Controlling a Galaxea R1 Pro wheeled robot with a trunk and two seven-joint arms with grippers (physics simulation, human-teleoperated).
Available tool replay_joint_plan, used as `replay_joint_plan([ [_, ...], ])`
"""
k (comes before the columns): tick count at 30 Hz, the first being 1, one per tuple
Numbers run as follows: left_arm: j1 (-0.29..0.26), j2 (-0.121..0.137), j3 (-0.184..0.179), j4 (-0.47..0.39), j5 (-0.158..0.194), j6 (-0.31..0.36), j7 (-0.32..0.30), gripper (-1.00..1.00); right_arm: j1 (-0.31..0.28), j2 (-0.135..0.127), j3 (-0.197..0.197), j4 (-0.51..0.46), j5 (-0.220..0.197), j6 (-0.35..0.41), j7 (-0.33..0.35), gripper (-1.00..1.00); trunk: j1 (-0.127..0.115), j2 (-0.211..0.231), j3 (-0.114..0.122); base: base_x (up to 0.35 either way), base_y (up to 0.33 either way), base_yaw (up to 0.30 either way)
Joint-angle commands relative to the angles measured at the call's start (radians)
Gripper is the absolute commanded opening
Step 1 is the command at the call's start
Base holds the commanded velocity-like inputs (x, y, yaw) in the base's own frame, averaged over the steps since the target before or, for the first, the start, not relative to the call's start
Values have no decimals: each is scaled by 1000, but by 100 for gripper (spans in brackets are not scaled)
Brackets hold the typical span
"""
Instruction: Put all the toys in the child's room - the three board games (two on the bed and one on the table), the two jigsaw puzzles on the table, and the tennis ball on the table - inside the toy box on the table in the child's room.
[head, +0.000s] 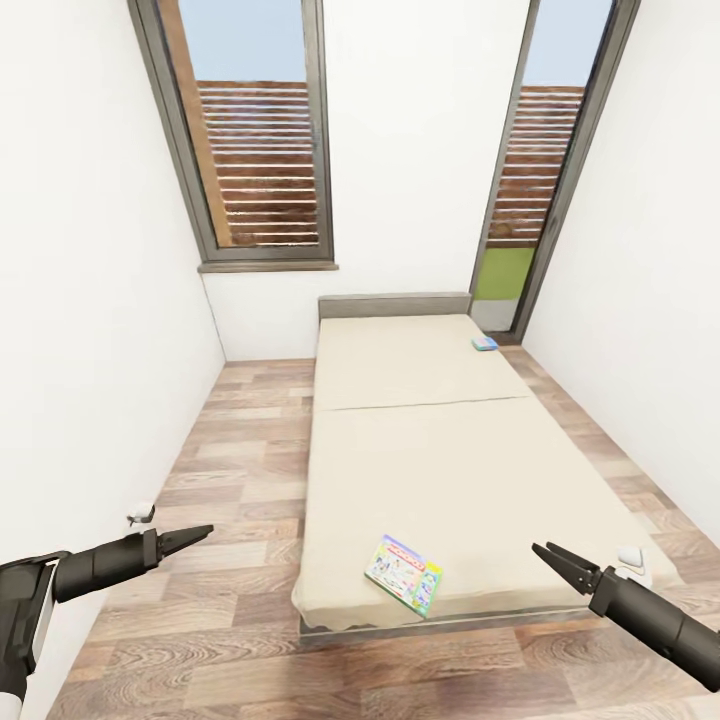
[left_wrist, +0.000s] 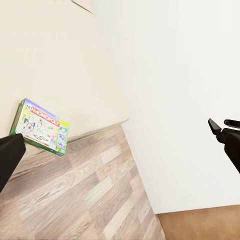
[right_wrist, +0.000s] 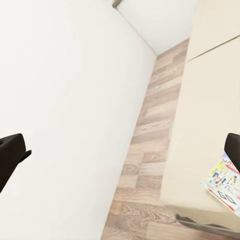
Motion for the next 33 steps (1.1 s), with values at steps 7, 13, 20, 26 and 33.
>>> replay_joint_plan([
  [7, -1, 0, 2, -1, -10, 11, -9, 100, -1, 2, 0, -1, -4, 11, 3, 100, 1, -2, -2, 0, 52, 0],
  [13, 0, -1, 2, 0, -10, 11, -9, 100, -1, 2, 0, -2, -3, 14, 1, 100, 1, -2, -2, 0, 138, 0],
  [20, -1, -2, 3, 1, -10, 11, -9, 100, -1, 3, 0, -1, -3, 12, -1, 100, 1, -2, -2, 0, 39, 0],
  [26, -1, -1, 3, 2, -10, 11, -9, 100, -1, 1, 2, 2, -3, 11, -3, 100, 1, -2, -2, 0, 6, 0],
  [33, -1, 0, 4, 2, -11, 14, -9, 100, -2, -11, 1, 145, -1, 10, -3, 100, 1, -2, -2, 0, 0, 0],
])
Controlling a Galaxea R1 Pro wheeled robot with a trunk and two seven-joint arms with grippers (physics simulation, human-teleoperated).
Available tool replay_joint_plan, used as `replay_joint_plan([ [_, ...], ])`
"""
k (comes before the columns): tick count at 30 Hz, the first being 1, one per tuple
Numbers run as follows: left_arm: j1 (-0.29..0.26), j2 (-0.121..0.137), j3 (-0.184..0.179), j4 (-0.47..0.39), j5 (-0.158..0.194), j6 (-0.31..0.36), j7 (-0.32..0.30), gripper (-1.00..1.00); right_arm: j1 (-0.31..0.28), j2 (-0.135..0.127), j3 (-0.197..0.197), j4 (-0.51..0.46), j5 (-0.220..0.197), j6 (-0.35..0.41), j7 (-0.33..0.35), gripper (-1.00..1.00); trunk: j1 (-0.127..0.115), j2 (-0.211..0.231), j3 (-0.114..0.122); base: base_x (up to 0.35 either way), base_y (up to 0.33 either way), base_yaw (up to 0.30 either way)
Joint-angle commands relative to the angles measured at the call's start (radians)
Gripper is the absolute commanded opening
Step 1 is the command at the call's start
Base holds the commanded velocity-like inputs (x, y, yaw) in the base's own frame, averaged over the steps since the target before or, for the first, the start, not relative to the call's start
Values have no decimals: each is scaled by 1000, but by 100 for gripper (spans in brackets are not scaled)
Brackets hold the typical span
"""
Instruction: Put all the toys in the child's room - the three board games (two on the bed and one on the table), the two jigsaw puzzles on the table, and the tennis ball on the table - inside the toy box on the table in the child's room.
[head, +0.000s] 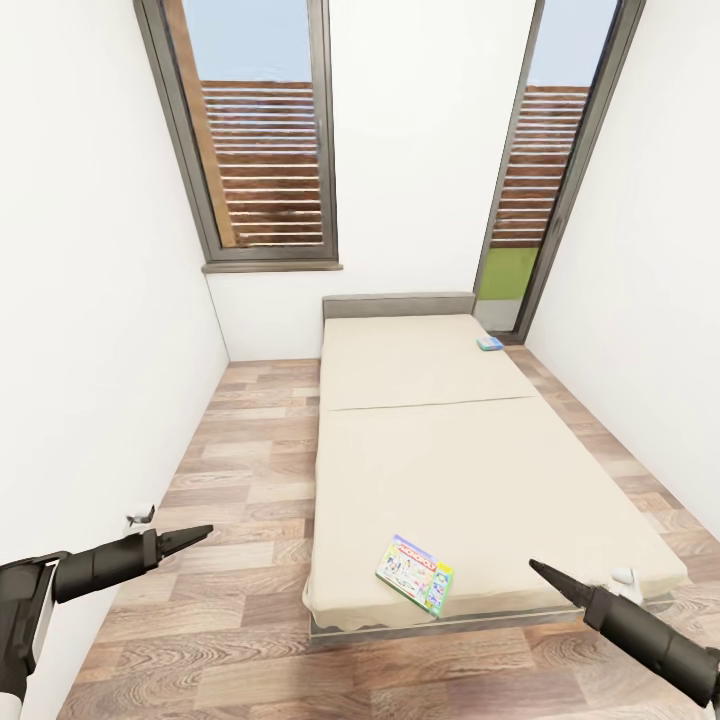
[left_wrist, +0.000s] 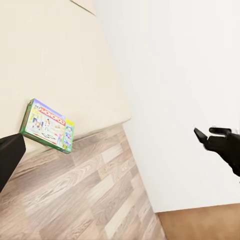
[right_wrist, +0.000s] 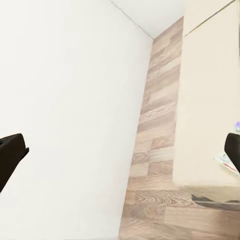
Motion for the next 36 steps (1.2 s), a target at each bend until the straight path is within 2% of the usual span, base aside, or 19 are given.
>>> replay_joint_plan([
  [1, -1, 0, 2, -1, -10, 11, -9, 100, -2, -2, -1, 40, -2, 8, 1, 100, 1, -2, -2, 0, 0, 0],
  [6, -1, 0, 4, -1, -8, 13, -9, 100, -11, -23, -6, 152, 0, 11, -6, 100, 1, -2, -2, 0, 0, 0],
  [12, -1, 0, 6, -1, -5, 22, -9, 100, -19, -79, -11, 299, -9, 10, -19, 100, 1, -2, -2, 0, 0, 0],
  [15, -1, 1, 6, -1, -4, 26, -9, 100, -51, -105, -11, 392, -15, 7, -29, 100, 12, -23, -11, 0, 0, 0],
  [25, -1, 1, 8, -1, -4, 34, -9, 100, -130, -120, -20, 600, -18, 3, -44, 100, 50, -93, -43, 0, 0, 0],
  [29, -1, 1, 7, 0, -4, 49, -9, 100, -156, -124, -24, 665, -19, 3, -75, 100, 66, -121, -55, 0, 0, 0],
  [30, -1, 1, 7, 0, -5, 56, -9, 100, -171, -126, -25, 707, -21, 2, -90, 100, 70, -128, -58, 0, 0, 0],
  [36, -1, 6, 10, 2, -6, 80, -9, 100, -233, -118, -25, 839, -23, 3, -105, 100, 93, -170, -77, 0, 0, 0],
])
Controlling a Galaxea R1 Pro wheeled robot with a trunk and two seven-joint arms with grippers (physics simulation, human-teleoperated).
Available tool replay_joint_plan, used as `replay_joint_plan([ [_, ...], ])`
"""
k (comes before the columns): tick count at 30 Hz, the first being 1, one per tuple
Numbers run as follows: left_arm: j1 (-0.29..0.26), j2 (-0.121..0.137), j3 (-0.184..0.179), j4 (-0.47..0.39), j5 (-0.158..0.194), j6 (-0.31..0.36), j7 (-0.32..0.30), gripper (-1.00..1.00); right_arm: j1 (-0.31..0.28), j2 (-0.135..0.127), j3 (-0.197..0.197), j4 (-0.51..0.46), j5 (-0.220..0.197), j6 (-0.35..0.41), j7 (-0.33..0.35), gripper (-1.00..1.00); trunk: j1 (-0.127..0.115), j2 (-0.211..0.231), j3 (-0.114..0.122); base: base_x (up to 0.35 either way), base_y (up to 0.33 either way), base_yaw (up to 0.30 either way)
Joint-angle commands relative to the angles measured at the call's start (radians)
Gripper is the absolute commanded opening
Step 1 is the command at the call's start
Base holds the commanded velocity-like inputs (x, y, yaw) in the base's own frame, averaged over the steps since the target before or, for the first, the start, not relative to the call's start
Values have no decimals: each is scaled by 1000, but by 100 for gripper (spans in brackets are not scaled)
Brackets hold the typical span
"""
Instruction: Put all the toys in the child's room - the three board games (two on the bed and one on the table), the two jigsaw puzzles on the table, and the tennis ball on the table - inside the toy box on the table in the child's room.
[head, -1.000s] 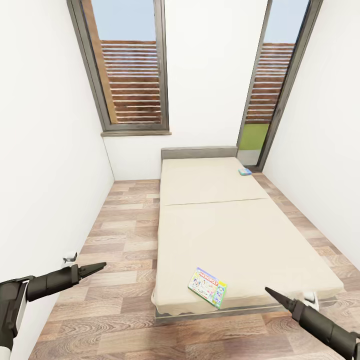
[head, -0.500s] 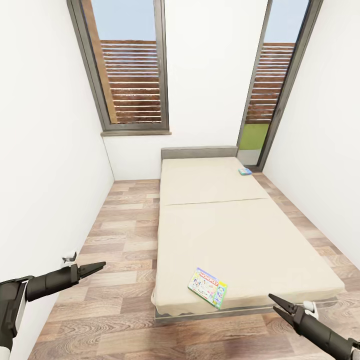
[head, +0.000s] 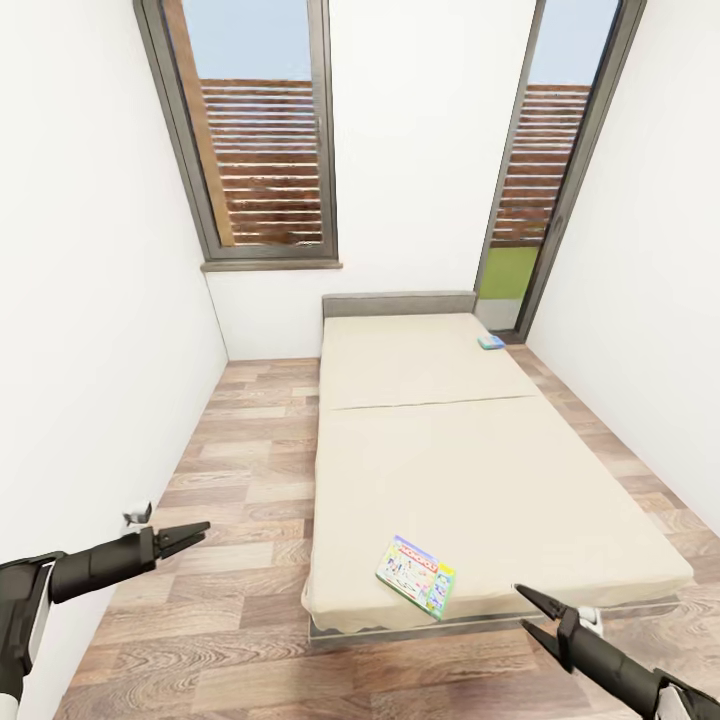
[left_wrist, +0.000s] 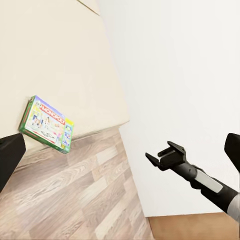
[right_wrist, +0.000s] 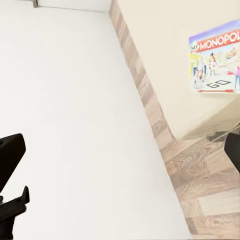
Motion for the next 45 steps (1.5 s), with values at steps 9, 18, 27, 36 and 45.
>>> replay_joint_plan([
  [9, -3, 3, 3, 0, -16, 34, -9, 100, -62, 8, -11, 156, -70, 15, -2, 100, 35, -65, -30, 0, 0, 0],
  [18, -8, 5, 3, 0, -18, 52, -9, 100, -77, 9, -43, 249, -214, 18, -77, 100, 69, -128, -58, 0, 0, 0],
  [27, -10, 4, -2, 0, -19, 65, -9, 100, -77, 13, -55, 262, -260, 15, -178, 100, 104, -191, -86, 0, 0, 0],
  [36, -10, 4, -5, 0, -19, 67, -9, 100, -78, 36, -53, 261, -252, 7, -206, 100, 138, -254, -114, 0, 0, 0],
  [45, -10, 3, -7, -6, -12, 71, -9, 100, -78, 45, -52, 256, -251, 7, -243, 100, 173, -317, -143, 0, 0, 0],
])
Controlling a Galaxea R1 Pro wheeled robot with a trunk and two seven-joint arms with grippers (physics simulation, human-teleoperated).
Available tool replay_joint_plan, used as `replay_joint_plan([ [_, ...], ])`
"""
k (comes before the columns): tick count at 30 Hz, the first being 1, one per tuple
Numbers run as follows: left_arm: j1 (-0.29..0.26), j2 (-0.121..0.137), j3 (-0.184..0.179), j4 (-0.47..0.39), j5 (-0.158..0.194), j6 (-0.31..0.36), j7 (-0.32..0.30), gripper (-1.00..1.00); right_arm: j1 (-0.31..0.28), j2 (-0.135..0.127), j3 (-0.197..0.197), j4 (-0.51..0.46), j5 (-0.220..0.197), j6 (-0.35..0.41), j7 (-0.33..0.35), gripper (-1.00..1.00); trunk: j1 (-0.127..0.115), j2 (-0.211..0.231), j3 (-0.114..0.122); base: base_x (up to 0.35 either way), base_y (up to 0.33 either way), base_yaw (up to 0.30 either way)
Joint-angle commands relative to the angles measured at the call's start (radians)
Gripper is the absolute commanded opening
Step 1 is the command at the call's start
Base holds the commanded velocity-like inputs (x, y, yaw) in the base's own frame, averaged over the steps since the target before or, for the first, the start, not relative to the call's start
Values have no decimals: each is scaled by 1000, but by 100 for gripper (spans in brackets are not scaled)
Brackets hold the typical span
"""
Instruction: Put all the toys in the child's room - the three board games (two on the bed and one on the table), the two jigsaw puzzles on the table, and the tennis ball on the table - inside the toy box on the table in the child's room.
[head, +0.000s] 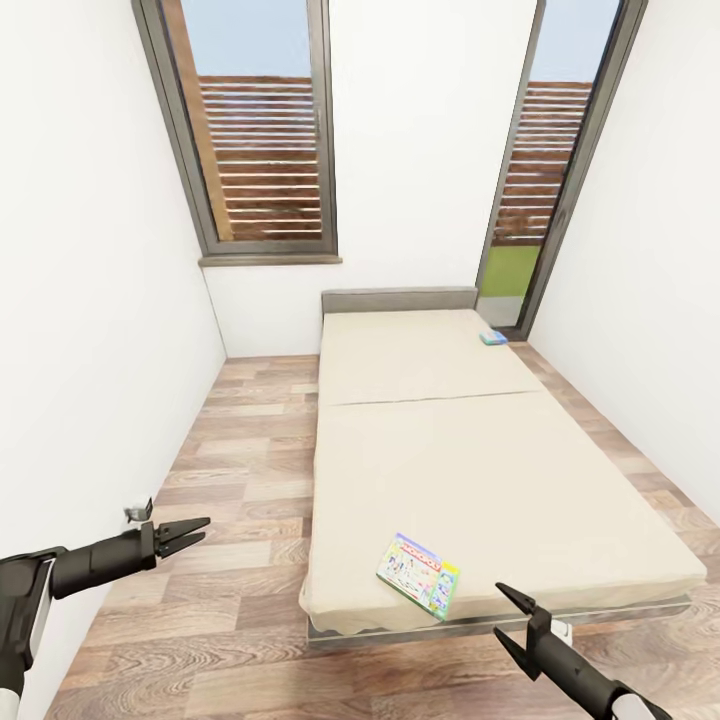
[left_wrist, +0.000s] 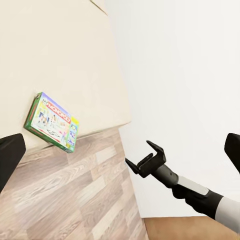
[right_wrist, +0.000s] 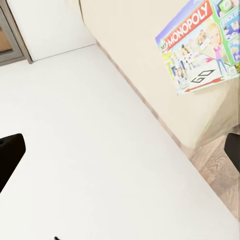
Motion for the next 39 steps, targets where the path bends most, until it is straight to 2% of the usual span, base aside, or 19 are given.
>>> replay_joint_plan([
  [1, -1, 0, 2, -2, -10, 11, -9, 100, -1, 0, -3, 0, -1, 5, 0, 100, 4, -8, -4, 0, 0, 0],
  [5, 1, 0, -1, -39, -7, 29, -9, 100, -2, 1, -4, -1, 0, 6, -4, 100, 19, -36, -17, 0, 0, 0],
  [9, 11, 1, -3, -146, 9, 57, -9, 100, -2, 1, -3, -5, 1, 5, -5, 100, 35, -64, -29, 0, 0, 0],
  [12, 23, 0, -4, -205, 47, 63, -9, 100, -3, 1, -2, -5, 3, 5, -5, 100, 46, -85, -39, 0, 0, 0],
  [15, 33, -1, -22, -235, 110, 63, -9, 100, -4, 0, 0, -7, 4, 4, -5, 100, 58, -106, -48, 0, 0, 0],
  [18, 46, 1, -54, -245, 140, 63, -9, 100, -4, -2, 0, -7, 5, 4, -5, 100, 69, -127, -58, 0, 0, 0],
  [20, 50, 4, -62, -250, 149, 63, -9, 100, -4, -2, 1, -7, 6, 4, -5, 100, 77, -141, -64, 0, 0, 0],
  [24, 56, 47, -78, -256, 186, 63, -9, 100, -4, -1, 0, -7, 6, 2, -5, 100, 92, -169, -76, 0, 0, 0],
  [25, 57, 59, -82, -257, 206, 63, -9, 100, -4, -1, 0, -7, 5, 2, -6, 100, 96, -176, -80, 0, 0, 0],
  [28, 61, 75, -88, -259, 261, 63, -9, 100, -4, -1, -1, -7, 4, 3, -6, 100, 108, -197, -89, 0, 0, 0],
  [30, 67, 80, -89, -259, 278, 63, -9, 100, -4, -1, -1, -7, 4, 3, -6, 100, 115, -211, -95, 0, 0, 0],
  [39, 77, 88, -90, -259, 298, 63, -9, 100, -5, 1, -1, -7, 3, 3, -11, 100, 150, -274, -123, 0, 0, 0],
])
